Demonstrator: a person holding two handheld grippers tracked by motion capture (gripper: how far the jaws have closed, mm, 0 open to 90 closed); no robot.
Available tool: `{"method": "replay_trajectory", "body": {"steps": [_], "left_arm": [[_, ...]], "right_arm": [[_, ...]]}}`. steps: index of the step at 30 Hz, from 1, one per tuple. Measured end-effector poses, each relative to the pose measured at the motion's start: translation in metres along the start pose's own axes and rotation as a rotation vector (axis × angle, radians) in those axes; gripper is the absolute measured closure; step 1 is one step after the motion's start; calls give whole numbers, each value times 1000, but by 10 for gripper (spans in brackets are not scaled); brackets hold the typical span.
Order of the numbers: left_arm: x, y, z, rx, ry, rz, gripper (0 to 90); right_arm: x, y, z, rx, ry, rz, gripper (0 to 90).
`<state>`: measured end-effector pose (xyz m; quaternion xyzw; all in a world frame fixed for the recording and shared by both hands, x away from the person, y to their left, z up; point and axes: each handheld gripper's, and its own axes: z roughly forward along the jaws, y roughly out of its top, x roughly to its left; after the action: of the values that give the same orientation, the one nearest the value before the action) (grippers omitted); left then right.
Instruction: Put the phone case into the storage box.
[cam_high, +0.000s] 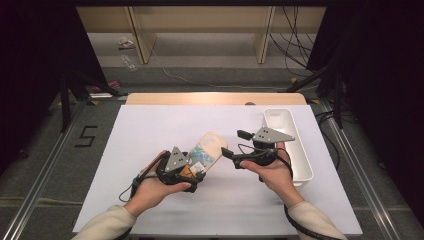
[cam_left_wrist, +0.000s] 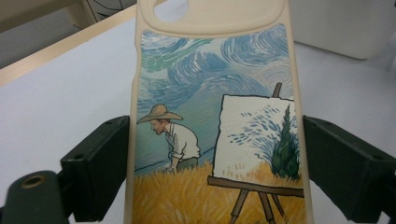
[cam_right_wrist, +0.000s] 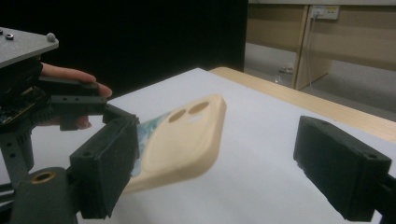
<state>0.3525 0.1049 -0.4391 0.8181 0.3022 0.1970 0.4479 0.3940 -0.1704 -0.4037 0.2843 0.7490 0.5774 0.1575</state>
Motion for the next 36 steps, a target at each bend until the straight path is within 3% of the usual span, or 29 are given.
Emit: {"method": "replay_trajectory", "body": {"steps": [21,36], "left_arm": [[-22,2,6,-4,-52,42,113],[-26,2,6,-12,-58,48,113]], "right_arm": [[2,0,21,66,-5,38,156],[1,-4,30,101,2,85,167]]}}
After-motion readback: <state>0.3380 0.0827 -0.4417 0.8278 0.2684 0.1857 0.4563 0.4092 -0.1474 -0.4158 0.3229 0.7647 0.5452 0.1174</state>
